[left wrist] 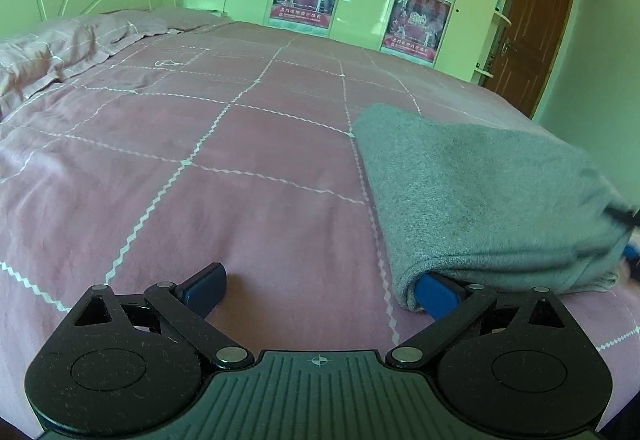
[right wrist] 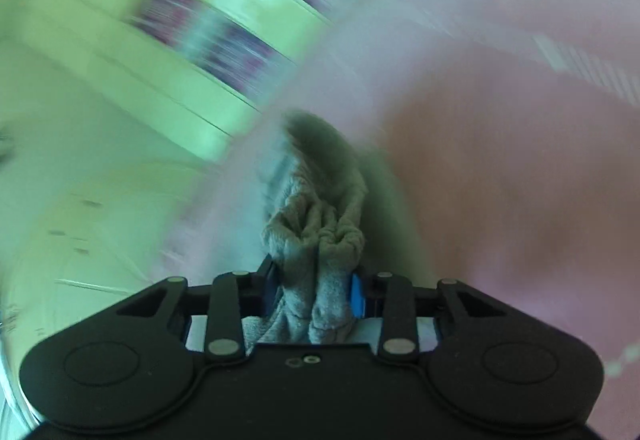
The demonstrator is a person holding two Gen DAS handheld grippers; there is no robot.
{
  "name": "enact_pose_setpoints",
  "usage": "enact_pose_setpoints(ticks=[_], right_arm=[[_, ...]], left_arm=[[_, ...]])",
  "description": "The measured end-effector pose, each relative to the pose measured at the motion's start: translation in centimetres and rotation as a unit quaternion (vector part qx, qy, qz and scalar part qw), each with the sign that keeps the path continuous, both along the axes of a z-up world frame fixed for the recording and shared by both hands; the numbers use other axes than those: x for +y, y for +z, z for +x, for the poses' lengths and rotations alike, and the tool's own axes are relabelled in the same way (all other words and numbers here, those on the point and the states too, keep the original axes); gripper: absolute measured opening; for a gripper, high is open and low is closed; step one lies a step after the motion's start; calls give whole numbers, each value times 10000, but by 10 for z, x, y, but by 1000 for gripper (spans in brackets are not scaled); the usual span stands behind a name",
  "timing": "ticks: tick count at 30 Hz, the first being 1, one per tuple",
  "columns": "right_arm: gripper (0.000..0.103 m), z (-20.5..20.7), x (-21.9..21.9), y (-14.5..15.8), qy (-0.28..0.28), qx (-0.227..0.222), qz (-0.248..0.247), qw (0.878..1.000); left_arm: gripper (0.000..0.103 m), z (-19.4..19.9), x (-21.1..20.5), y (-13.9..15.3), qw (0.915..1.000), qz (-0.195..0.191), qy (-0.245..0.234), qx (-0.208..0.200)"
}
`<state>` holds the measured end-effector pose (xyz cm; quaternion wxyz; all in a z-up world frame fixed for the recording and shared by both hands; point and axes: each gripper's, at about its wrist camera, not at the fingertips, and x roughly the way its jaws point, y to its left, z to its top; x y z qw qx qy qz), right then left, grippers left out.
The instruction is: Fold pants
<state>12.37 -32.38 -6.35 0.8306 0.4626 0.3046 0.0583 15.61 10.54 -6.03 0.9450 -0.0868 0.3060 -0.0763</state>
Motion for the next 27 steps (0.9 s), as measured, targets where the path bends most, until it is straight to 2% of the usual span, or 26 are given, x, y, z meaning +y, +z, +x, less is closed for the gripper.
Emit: enact_pose_setpoints(ticks=[1, 2, 5, 8, 10, 12, 13, 15, 17, 20, 23, 27], right_arm=[[27, -3, -9, -9, -109, -151, 430, 9989], [28, -5, -12, -7, -80, -199, 512, 9985], [31, -3, -6, 5, 88, -189, 58, 9998], [32, -4, -10, 3, 81, -191, 152, 9997], [37, -9, -10, 8, 61, -227, 139, 9996], [38, -17, -11, 19, -63, -336, -262, 9991], [42, -22, -11, 26, -156, -412, -520, 9977], [43, -32, -13, 42, -446, -679, -979, 9919], [43, -32, -12, 54, -470, -937, -1161, 9877], [43, -18, -1, 68, -226, -1127, -1326, 9845], [42, 4, 21, 79, 116, -1187, -1785, 9767], [41, 43, 54, 92, 590, -1145, -2338, 9637]], left_arm=[[100, 1, -1, -1, 10000, 15, -17, 8], [100, 2, -3, -1, 10000, 35, -32, 12], [100, 3, -3, -2, 10000, 61, -34, 23], [100, 6, -1, 0, 10000, -4, -44, 64], [100, 4, 3, 2, 9998, -94, -80, 125], [100, -1, 9, 4, 9997, -130, -105, 164], [100, -4, 14, 7, 9997, -186, -59, 160], [100, -10, 28, 10, 9990, -421, 79, 95], [100, -10, 34, 15, 9985, -495, 244, -30], [100, 14, 30, 25, 9984, -447, 282, -214], [100, 53, 14, 38, 9982, -414, 297, -308], [100, 112, -18, 48, 9987, -474, -125, -152]])
